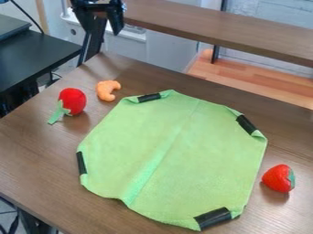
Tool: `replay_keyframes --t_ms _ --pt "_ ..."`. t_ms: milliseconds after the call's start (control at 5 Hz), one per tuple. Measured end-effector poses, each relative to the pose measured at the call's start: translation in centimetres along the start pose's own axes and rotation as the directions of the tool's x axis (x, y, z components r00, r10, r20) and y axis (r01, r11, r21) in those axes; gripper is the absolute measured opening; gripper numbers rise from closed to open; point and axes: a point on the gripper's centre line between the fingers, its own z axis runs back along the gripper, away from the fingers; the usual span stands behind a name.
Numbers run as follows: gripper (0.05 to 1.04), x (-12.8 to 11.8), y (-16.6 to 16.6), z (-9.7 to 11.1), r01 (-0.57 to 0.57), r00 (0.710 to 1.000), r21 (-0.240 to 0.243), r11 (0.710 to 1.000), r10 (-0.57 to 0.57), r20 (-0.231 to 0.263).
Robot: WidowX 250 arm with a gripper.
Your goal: Fold the cloth from top right to bottom left
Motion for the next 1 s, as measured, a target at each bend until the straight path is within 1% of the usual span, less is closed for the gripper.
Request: replay_keyframes --t_ms 200,400,600,800,1000 --pt "0.999 -0.7 0.2 -2.1 -0.021 0.999 -0.016 1.000 0.020 -0.048" --pt "0.999 -1.6 -0.6 -3.5 -0.126 0.990 -0.050 0.991 0.122 -0.077" --pt "0.999 -2.4 -2.4 -5.3 -0.227 0.970 -0.021 0.974 0.224 -0.093" --pt "0.999 -2.6 -6.1 -4.9 -0.321 0.946 0.006 0.947 0.321 -0.036" --pt "0.999 -3.4 -9.1 -5.4 -0.368 0.929 0.004 0.930 0.367 -0.052"
